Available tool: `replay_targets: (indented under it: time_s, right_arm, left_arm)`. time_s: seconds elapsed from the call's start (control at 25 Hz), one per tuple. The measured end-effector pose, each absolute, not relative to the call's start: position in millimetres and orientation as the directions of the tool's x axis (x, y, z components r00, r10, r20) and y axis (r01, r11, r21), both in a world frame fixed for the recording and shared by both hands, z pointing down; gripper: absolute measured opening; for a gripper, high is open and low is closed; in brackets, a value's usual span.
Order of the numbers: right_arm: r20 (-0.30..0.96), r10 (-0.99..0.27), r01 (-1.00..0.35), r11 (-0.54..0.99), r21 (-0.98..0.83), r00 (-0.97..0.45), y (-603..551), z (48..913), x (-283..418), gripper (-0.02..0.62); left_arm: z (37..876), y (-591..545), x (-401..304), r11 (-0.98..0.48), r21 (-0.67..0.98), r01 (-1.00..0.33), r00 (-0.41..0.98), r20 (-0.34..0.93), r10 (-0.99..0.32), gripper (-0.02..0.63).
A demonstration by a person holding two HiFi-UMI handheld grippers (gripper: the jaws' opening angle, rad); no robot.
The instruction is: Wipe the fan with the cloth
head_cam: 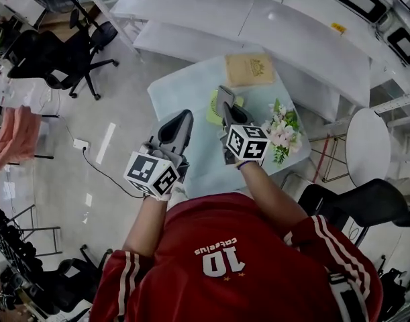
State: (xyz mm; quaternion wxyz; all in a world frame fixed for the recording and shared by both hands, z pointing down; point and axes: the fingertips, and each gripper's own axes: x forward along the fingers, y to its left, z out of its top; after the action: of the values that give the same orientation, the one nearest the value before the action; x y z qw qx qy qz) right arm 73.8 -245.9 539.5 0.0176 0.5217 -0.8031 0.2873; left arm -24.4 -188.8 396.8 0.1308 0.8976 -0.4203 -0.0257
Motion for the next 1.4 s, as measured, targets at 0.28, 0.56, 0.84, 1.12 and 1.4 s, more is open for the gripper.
replay_targets:
  time_s: [0.28,0.56,0.84,1.12,1.4]
  right_arm:
    - [0.360,-0.802,-0.824,0.266,-0.500,-0.476,-256,573,74,0.021]
    - [0.382,-0.785,-0.820,0.261,-0.509,-0.488,-271,595,66,0.021]
    - [0.409,-0.771,-0.814,0.234,-0.531,-0.489,-284,617,61,0.021]
    - [0.440,-0.759,-0.817,0.202,-0.539,-0.479,-292,639,57,0.021]
    - [0.460,-0.749,-0.813,0.177,-0.555,-0.477,-299,654,49,0.021]
  left_arm:
    - [410,-185,-20,-0.615,0.243,-0.750,0.649,0.091,-0.756,0.003]
    - [425,-186,-32,-0.572,0.265,-0.776,0.617,0.128,-0.777,0.003]
    - [433,-186,-43,-0.542,0.252,-0.802,0.587,0.155,-0.795,0.003]
    - [437,-188,-45,-0.543,0.247,-0.803,0.588,0.172,-0.791,0.005]
    - [441,-186,-52,-0.537,0.238,-0.809,0.580,0.188,-0.792,0.003]
